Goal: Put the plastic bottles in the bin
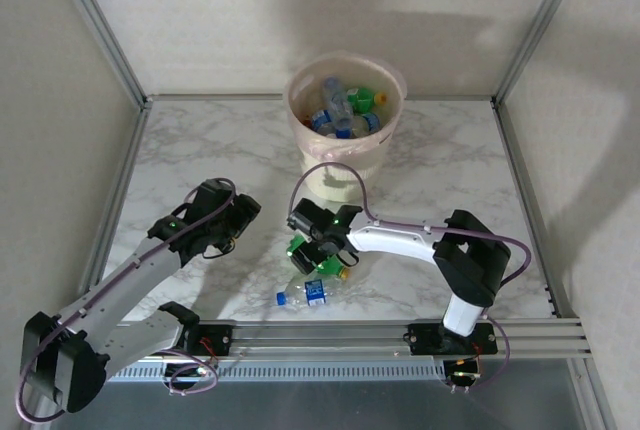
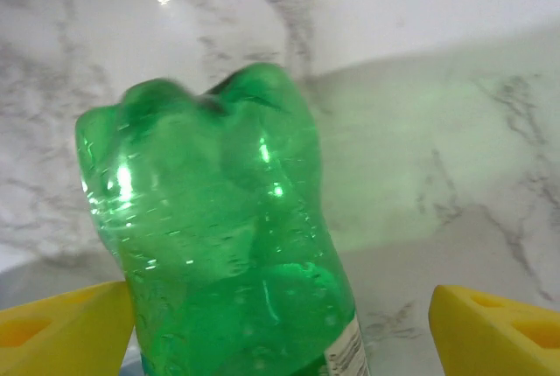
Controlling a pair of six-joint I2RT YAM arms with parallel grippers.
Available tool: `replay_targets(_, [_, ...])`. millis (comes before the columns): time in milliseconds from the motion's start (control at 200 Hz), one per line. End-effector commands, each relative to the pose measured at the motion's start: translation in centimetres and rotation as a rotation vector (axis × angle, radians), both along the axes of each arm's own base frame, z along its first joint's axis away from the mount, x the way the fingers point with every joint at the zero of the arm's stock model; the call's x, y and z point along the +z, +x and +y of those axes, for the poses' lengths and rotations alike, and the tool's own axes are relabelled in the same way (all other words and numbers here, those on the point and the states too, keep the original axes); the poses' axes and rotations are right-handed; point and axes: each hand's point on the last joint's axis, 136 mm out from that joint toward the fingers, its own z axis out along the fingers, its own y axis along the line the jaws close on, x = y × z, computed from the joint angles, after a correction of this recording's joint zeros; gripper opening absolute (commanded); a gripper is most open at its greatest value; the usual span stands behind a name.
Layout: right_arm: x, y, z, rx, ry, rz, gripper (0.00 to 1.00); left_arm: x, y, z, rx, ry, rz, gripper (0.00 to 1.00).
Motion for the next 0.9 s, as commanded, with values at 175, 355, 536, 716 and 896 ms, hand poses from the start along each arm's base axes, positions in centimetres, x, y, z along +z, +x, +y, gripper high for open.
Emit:
replay_targets(175, [-1.3, -0.7, -0.6, -0.057, 0.026, 0.058, 0.88, 0.5, 0.8, 0.0, 0.004, 0.033, -0.010, 0.84])
replay_targets(355, [-1.3, -0.4, -0.9, -0.104, 0.039, 0.047, 0.78, 0.6, 1.6, -0.5, -0.034, 0.055, -0.007, 0.83])
replay_targets(536, [-1.3, 0.1, -1.4, -0.143, 0.012, 0.026, 0.72, 1.2, 2.4, -0.7, -0.021, 0.044, -0.034, 0.84])
replay_targets(716, [-0.6, 0.3, -1.7, -0.183, 0.041, 0.011, 0.62, 1.2, 3.1, -1.4, -0.061, 0.055, -0.022, 0.83])
replay_targets(896, [2.7, 0.9, -1.2, -0.205, 0.111, -0.035, 0.54, 2.3, 3.7, -0.9, -0.047, 0.082, -0.057, 0.84])
